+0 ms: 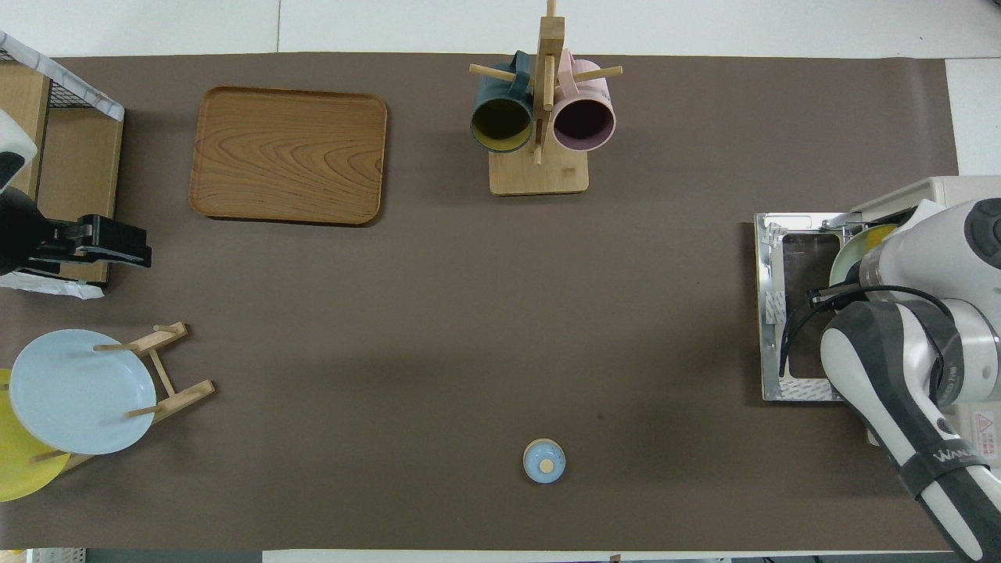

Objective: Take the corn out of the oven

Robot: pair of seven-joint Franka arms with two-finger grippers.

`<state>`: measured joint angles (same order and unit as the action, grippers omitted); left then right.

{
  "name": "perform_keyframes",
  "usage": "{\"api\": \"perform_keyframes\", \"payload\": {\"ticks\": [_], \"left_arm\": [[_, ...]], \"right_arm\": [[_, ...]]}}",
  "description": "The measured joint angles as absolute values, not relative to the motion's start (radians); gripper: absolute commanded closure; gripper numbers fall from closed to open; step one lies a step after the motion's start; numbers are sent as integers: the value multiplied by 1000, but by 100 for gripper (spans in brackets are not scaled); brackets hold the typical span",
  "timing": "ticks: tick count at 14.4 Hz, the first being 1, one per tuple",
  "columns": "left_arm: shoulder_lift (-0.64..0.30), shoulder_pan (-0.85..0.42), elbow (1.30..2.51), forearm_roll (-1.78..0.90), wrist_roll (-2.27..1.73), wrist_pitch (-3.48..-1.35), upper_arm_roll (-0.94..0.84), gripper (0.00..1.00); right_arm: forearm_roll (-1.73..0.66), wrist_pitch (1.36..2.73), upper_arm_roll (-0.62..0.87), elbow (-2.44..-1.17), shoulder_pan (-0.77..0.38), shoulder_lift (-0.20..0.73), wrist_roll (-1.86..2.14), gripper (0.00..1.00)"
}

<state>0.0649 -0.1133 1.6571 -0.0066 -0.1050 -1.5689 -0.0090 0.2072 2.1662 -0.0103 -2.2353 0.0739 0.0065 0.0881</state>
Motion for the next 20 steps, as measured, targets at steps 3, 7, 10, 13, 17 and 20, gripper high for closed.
{"api": "perform_keyframes", "payload": {"ticks": [3, 7, 10, 13, 17, 20], "left_arm": [[65, -113, 1657, -7, -105, -1569, -11, 0], [65, -113, 1658, -7, -105, -1578, -13, 0], [65, -113, 1661, -7, -105, -1579, -12, 0], [65, -113, 1667, -7, -105, -1584, -12, 0], [65, -113, 1668, -7, -105, -1592, -14, 0], [65, -113, 1668, -7, -105, -1592, -15, 0]], "right_arm": [[207, 2169, -10, -2244, 74, -1, 88, 100], [223, 2169, -7, -2252, 71, -24, 91, 100], [236, 2161, 0, -2256, 44, -24, 95, 100], [252, 2115, 2, -2249, -42, -27, 78, 100], [310, 2014, 5, -2221, -174, -30, -35, 100], [310, 1934, 7, -2191, -284, -30, -162, 100]]}}
